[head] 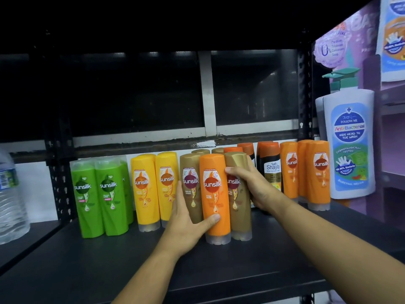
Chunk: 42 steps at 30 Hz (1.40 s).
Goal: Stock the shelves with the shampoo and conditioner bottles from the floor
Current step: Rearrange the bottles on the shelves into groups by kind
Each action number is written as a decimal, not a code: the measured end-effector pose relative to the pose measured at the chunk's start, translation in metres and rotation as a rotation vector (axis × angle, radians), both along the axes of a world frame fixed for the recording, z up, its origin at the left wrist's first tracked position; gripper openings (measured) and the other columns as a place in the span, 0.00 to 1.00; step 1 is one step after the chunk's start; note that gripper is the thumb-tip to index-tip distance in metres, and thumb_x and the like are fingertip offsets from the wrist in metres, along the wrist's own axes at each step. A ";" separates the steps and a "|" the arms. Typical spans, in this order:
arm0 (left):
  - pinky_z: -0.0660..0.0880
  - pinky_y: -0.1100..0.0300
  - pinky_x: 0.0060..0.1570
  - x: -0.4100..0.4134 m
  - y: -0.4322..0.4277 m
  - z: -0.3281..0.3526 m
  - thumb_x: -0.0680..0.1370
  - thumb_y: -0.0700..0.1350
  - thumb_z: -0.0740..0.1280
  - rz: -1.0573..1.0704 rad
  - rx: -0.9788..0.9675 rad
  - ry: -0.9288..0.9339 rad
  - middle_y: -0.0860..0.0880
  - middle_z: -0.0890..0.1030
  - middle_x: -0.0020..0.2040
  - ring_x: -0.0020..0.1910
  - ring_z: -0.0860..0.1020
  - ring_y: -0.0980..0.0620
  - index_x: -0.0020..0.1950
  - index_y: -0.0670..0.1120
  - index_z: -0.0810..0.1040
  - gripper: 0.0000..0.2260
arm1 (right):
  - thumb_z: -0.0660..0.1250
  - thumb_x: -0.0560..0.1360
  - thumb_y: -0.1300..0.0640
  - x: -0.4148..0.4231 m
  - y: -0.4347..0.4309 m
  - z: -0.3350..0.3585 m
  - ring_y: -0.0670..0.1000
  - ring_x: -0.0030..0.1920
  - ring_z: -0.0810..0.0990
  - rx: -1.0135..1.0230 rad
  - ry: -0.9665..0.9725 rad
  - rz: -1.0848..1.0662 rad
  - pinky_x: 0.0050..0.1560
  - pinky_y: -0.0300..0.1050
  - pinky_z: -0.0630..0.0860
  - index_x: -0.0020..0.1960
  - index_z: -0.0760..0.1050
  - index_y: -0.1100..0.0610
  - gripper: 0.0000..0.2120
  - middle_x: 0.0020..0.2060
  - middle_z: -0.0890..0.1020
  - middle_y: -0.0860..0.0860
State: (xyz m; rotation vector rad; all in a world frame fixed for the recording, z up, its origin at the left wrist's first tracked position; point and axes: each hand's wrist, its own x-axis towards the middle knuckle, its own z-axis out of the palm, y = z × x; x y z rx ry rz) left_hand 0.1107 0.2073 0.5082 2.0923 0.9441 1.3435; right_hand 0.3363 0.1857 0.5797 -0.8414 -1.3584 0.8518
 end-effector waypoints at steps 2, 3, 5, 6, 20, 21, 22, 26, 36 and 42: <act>0.60 0.46 0.79 0.000 0.000 0.000 0.63 0.74 0.76 0.003 -0.002 0.009 0.62 0.51 0.82 0.81 0.55 0.58 0.80 0.65 0.35 0.61 | 0.77 0.72 0.50 0.003 -0.004 0.000 0.56 0.55 0.85 0.026 -0.010 -0.043 0.55 0.58 0.82 0.70 0.66 0.42 0.31 0.57 0.84 0.52; 0.60 0.47 0.78 0.000 0.000 0.000 0.63 0.74 0.76 0.003 -0.005 0.011 0.62 0.51 0.82 0.81 0.55 0.58 0.80 0.65 0.35 0.61 | 0.78 0.71 0.50 0.005 -0.006 -0.001 0.57 0.55 0.86 0.038 -0.013 -0.068 0.55 0.59 0.82 0.70 0.66 0.42 0.32 0.56 0.85 0.52; 0.61 0.45 0.78 0.000 0.000 0.000 0.62 0.74 0.76 -0.001 -0.010 0.010 0.62 0.51 0.82 0.81 0.56 0.57 0.80 0.65 0.36 0.61 | 0.79 0.70 0.48 0.008 -0.011 -0.001 0.57 0.54 0.86 0.055 -0.011 -0.118 0.56 0.61 0.82 0.70 0.67 0.42 0.33 0.56 0.85 0.51; 0.62 0.44 0.78 0.000 0.000 0.000 0.62 0.75 0.76 -0.002 -0.012 0.009 0.61 0.52 0.82 0.81 0.56 0.57 0.80 0.66 0.36 0.61 | 0.79 0.70 0.48 0.009 -0.014 -0.002 0.56 0.53 0.86 0.063 -0.006 -0.146 0.56 0.61 0.82 0.69 0.67 0.42 0.33 0.55 0.85 0.51; 0.62 0.43 0.77 0.000 -0.001 0.000 0.63 0.73 0.76 0.012 -0.021 0.028 0.59 0.52 0.83 0.81 0.56 0.54 0.81 0.64 0.36 0.61 | 0.80 0.67 0.44 0.051 -0.050 0.002 0.50 0.53 0.84 0.148 -0.048 -0.547 0.52 0.52 0.83 0.65 0.68 0.44 0.31 0.56 0.81 0.49; 0.62 0.43 0.77 0.000 -0.002 0.000 0.63 0.73 0.76 0.010 -0.020 0.027 0.58 0.52 0.83 0.81 0.56 0.54 0.81 0.64 0.36 0.61 | 0.80 0.66 0.42 0.054 -0.051 0.002 0.50 0.53 0.84 0.142 -0.068 -0.576 0.53 0.54 0.83 0.65 0.68 0.44 0.33 0.56 0.81 0.48; 0.62 0.43 0.77 0.000 -0.001 0.000 0.63 0.73 0.76 0.008 -0.019 0.025 0.58 0.52 0.83 0.81 0.56 0.54 0.81 0.64 0.36 0.61 | 0.80 0.64 0.40 0.058 -0.051 0.002 0.51 0.54 0.83 0.135 -0.092 -0.611 0.55 0.56 0.82 0.66 0.68 0.44 0.35 0.55 0.81 0.47; 0.61 0.46 0.78 -0.001 -0.002 0.000 0.65 0.70 0.77 0.006 -0.010 0.023 0.60 0.53 0.82 0.81 0.56 0.56 0.81 0.64 0.37 0.60 | 0.79 0.65 0.40 0.064 -0.057 0.004 0.49 0.53 0.82 0.141 -0.153 -0.707 0.57 0.57 0.81 0.65 0.68 0.42 0.34 0.53 0.81 0.45; 0.61 0.45 0.78 -0.001 -0.004 0.000 0.65 0.70 0.76 0.016 -0.031 0.044 0.58 0.51 0.83 0.81 0.55 0.54 0.81 0.62 0.35 0.60 | 0.76 0.63 0.30 0.060 -0.059 -0.003 0.53 0.62 0.78 0.050 -0.202 -0.706 0.64 0.58 0.77 0.76 0.57 0.42 0.49 0.65 0.75 0.46; 0.62 0.43 0.78 -0.002 -0.003 0.000 0.64 0.73 0.76 0.011 -0.026 0.038 0.58 0.52 0.83 0.81 0.56 0.54 0.81 0.64 0.36 0.60 | 0.75 0.67 0.32 0.057 -0.068 -0.009 0.51 0.65 0.76 0.079 -0.224 -0.719 0.58 0.46 0.74 0.77 0.56 0.42 0.47 0.68 0.74 0.45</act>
